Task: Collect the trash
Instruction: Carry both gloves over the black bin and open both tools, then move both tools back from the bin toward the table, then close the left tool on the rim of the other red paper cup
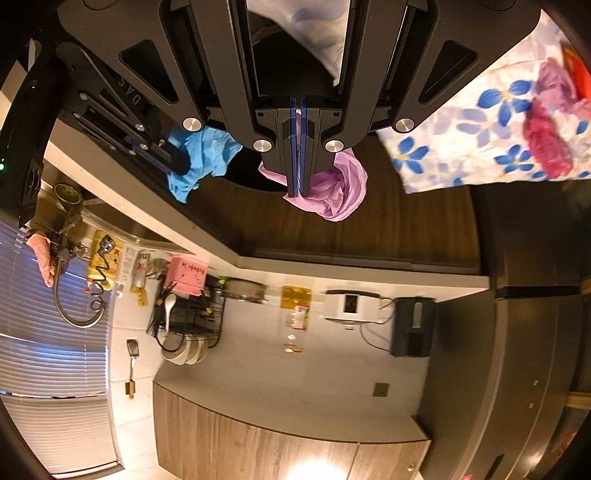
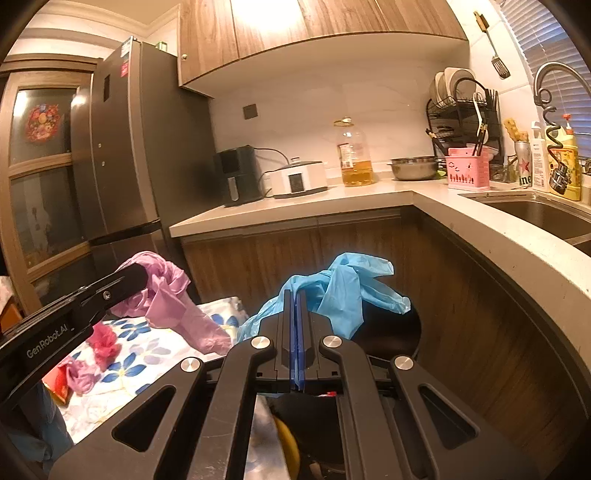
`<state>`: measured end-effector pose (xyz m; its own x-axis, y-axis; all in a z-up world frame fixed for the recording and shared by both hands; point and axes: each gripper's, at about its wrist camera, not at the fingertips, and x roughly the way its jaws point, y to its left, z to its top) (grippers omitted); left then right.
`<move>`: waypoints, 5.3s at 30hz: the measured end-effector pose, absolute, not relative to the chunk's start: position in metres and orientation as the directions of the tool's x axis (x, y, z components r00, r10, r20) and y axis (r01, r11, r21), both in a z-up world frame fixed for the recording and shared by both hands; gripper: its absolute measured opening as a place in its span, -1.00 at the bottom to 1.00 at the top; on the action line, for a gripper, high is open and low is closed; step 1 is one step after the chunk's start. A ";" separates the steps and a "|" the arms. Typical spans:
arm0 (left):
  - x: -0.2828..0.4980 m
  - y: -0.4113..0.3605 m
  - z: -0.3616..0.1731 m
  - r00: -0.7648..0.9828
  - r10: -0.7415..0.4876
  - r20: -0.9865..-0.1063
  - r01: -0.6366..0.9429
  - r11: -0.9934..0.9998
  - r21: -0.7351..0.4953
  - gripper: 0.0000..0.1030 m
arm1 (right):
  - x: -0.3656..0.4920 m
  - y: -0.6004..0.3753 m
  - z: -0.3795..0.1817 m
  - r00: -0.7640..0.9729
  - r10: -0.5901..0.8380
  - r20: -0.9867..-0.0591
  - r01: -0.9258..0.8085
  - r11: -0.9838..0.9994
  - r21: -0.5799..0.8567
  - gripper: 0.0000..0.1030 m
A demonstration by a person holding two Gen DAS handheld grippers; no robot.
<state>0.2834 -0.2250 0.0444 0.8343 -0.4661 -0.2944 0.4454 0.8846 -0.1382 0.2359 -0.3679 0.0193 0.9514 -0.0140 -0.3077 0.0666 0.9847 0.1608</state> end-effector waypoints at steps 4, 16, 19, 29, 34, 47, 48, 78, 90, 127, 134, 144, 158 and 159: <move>0.296 -0.241 0.042 0.825 -0.482 -0.295 0.465 0.876 -0.130 -1.00 | 0.244 -0.377 0.017 0.949 -0.025 -0.316 0.082 0.983 0.167 -0.96; 0.333 -0.277 0.028 0.788 -0.523 -0.324 0.514 0.849 -0.122 -1.00 | 0.271 -0.396 0.011 0.938 -0.040 -0.344 0.099 0.983 0.155 -0.96; 0.340 -0.282 0.022 0.780 -0.530 -0.333 0.523 0.844 -0.118 -1.00 | 0.276 -0.398 0.007 0.934 -0.039 -0.356 0.100 0.983 0.153 -0.97; 0.357 -0.293 0.007 0.761 -0.537 -0.365 0.537 0.836 -0.112 -0.99 | 0.289 -0.402 0.000 0.926 -0.043 -0.375 0.107 0.982 0.153 -0.96; 0.362 -0.296 0.003 0.752 -0.544 -0.371 0.543 0.831 -0.119 -0.99 | 0.296 -0.406 -0.005 0.921 -0.045 -0.386 0.117 0.980 0.164 -0.88; 0.372 -0.299 -0.015 0.732 -0.541 -0.414 0.543 0.830 -0.124 -0.30 | 0.295 -0.421 -0.014 0.907 -0.099 -0.410 0.188 0.965 0.185 -0.49; 0.371 -0.298 -0.016 0.736 -0.536 -0.414 0.539 0.834 -0.121 -0.20 | 0.293 -0.421 -0.014 0.906 -0.102 -0.410 0.192 0.964 0.183 -0.47; 0.237 -0.111 -0.020 0.945 -0.121 -0.303 0.081 0.987 -0.141 0.85 | 0.229 -0.331 -0.006 0.933 -0.042 -0.358 0.107 0.981 0.165 0.57; 0.195 0.003 -0.040 0.936 0.193 -0.294 -0.233 0.966 -0.107 0.85 | 0.219 -0.240 -0.024 0.919 0.116 -0.378 -0.055 0.984 0.168 0.57; 0.257 0.085 -0.089 0.860 0.006 -0.510 -0.219 0.908 -0.358 -0.84 | 0.251 -0.098 -0.060 0.830 0.316 -0.460 -0.299 0.948 0.113 0.56; 0.258 0.088 -0.093 0.860 -0.012 -0.510 -0.211 0.903 -0.375 -0.97 | 0.257 -0.087 -0.064 0.821 0.320 -0.472 -0.310 0.945 0.102 0.56; 0.197 0.088 -0.066 0.902 -0.001 -0.433 -0.157 0.931 -0.330 -0.98 | 0.280 -0.054 -0.083 0.769 0.369 -0.522 -0.365 0.924 0.115 0.32; 0.167 0.113 -0.053 0.916 0.045 -0.400 -0.181 0.933 -0.311 -0.98 | 0.306 0.016 -0.104 0.645 0.445 -0.622 -0.487 0.866 0.114 -0.69; 0.167 0.115 -0.052 0.915 0.045 -0.401 -0.184 0.932 -0.314 -0.98 | 0.306 0.016 -0.105 0.640 0.444 -0.628 -0.489 0.865 0.114 -0.76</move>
